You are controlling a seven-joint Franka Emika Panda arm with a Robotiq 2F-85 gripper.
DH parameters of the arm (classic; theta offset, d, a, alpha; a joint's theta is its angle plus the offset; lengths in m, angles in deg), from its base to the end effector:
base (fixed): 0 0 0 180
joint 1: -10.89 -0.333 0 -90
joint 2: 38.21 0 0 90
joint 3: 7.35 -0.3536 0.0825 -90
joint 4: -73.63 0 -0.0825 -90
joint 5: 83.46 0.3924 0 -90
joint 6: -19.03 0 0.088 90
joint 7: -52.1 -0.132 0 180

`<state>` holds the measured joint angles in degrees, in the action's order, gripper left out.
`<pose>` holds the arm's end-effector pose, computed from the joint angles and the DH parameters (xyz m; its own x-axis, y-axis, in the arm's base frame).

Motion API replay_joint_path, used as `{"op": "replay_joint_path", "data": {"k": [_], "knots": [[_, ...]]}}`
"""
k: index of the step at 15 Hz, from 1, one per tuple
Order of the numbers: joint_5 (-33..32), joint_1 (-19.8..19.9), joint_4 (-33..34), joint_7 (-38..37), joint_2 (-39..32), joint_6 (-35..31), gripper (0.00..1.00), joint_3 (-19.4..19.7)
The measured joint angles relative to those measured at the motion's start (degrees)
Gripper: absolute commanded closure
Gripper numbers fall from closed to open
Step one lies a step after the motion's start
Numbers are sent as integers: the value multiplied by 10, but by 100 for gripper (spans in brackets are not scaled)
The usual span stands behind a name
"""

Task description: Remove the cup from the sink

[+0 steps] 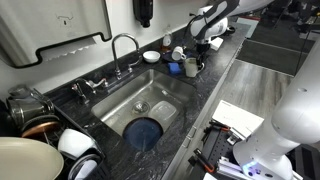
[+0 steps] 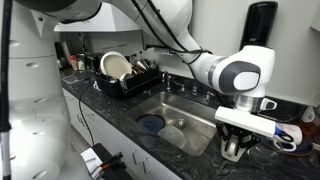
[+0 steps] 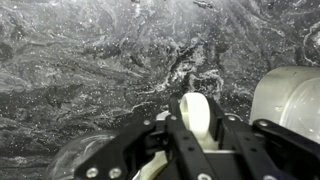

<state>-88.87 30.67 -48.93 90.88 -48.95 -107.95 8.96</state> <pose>0.4527 -0.3337 0.3197 0.9815 0.1060 -0.1597 0.1116 -0.9934 0.0271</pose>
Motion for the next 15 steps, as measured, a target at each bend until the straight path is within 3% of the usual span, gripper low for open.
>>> {"op": "replay_joint_path", "data": {"k": [5,15], "knots": [[-18,-7,-1,-2,10,19,2,-4],[-80,-37,-7,-54,93,88,0,-10]]}}
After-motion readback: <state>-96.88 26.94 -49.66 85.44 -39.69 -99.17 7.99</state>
